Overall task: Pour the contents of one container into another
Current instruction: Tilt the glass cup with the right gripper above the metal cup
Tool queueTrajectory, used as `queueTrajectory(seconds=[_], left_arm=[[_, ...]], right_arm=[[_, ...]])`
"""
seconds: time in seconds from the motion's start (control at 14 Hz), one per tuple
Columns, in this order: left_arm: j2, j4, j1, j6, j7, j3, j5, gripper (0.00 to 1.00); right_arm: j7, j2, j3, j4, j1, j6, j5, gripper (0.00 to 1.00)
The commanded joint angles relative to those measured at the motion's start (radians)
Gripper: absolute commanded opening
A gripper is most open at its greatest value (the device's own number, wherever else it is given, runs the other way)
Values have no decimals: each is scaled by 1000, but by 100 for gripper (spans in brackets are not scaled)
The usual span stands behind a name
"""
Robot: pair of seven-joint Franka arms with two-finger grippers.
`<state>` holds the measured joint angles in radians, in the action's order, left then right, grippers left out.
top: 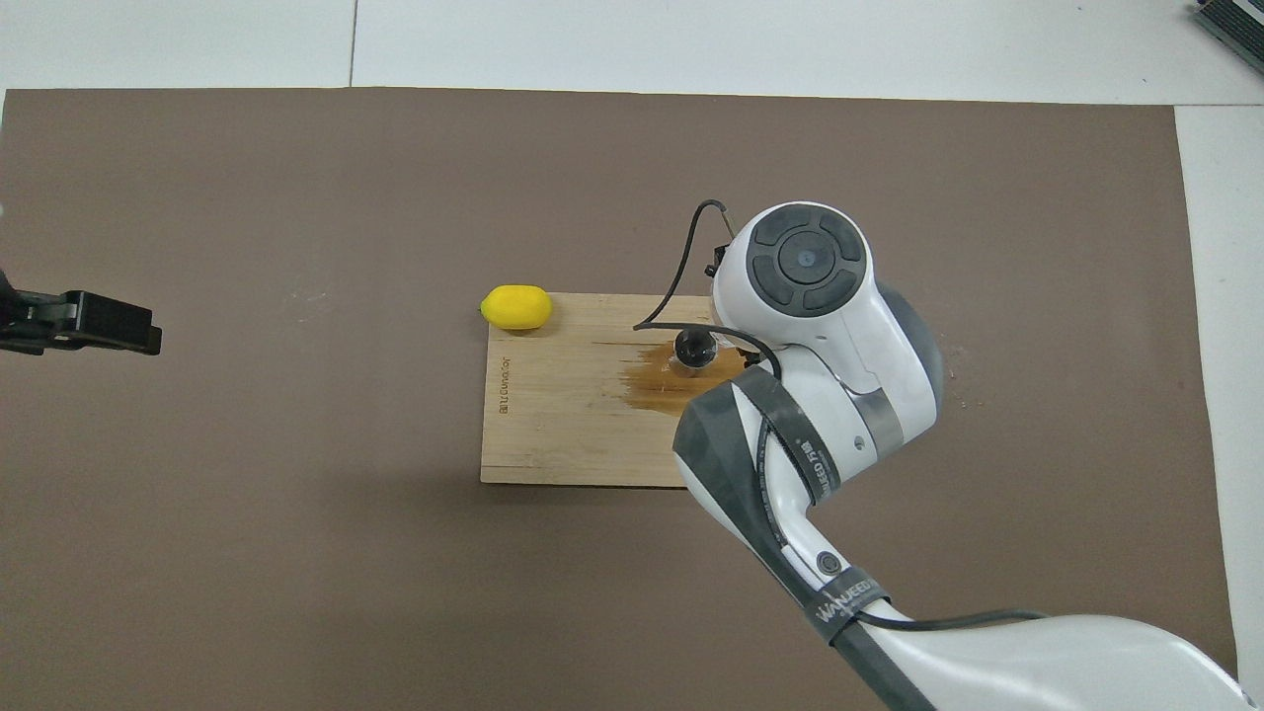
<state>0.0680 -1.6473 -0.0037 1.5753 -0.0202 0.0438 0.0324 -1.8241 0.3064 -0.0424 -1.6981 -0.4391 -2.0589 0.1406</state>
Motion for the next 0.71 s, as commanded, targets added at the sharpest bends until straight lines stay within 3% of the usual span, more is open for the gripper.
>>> queueTrajectory(seconds=[0.0,0.64], left_arm=[[32,-37,11,17,-9,4,9,100],[32,-37,11,17,-9,4,9,100]], right_arm=[[-18,8,-1,25,-18,32,56,0],[-18,-3,-2,15,-58,42,174,0]])
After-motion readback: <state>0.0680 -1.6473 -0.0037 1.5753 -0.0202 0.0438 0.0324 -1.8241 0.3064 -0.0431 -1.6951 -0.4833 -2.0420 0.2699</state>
